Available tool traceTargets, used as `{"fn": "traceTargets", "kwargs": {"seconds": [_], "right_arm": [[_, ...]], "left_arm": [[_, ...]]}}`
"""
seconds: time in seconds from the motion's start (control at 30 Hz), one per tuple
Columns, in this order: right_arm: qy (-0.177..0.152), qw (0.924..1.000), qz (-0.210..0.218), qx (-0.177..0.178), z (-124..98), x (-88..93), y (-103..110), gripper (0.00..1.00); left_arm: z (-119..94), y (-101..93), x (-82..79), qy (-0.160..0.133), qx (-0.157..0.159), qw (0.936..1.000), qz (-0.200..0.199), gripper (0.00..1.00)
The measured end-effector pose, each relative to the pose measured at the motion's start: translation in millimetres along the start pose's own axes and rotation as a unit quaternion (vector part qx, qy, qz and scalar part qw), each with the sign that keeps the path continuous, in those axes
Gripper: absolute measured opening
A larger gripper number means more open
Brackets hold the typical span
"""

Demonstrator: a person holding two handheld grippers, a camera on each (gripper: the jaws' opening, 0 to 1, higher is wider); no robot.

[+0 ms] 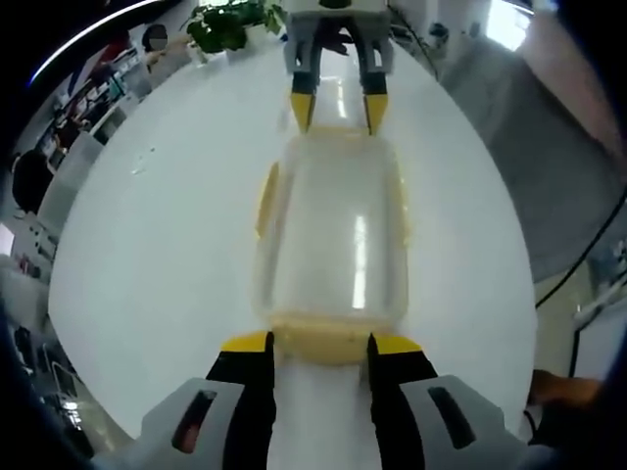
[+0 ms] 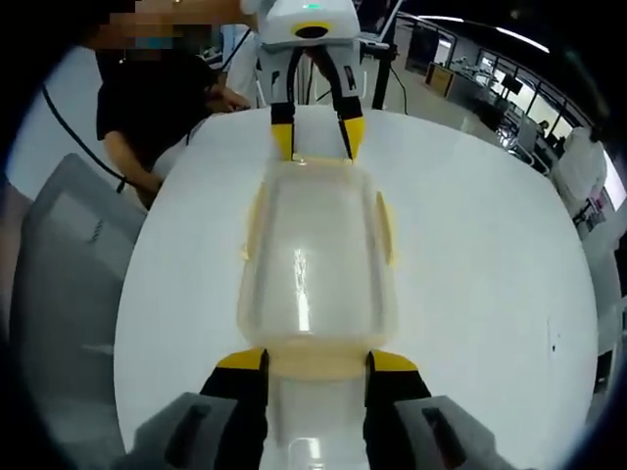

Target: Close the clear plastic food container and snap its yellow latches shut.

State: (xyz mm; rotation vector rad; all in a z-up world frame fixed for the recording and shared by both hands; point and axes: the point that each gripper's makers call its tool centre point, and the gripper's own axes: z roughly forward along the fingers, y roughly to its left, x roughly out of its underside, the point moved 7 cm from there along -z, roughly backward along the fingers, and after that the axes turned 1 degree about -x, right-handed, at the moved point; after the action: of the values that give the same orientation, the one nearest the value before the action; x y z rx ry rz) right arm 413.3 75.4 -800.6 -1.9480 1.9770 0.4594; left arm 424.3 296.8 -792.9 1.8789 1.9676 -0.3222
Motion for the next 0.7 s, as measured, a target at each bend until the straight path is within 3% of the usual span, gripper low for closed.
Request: {"fn": "traceTargets", "kwargs": {"seconds": [0.7], "right_arm": [[-0.011, 0.9994, -0.015, 0.028, -23, -2.1, 1, 0.35]], "left_arm": [[-20, 4.1, -17.0, 0.002, -0.016, 0.9997, 0.017, 0.35]]}}
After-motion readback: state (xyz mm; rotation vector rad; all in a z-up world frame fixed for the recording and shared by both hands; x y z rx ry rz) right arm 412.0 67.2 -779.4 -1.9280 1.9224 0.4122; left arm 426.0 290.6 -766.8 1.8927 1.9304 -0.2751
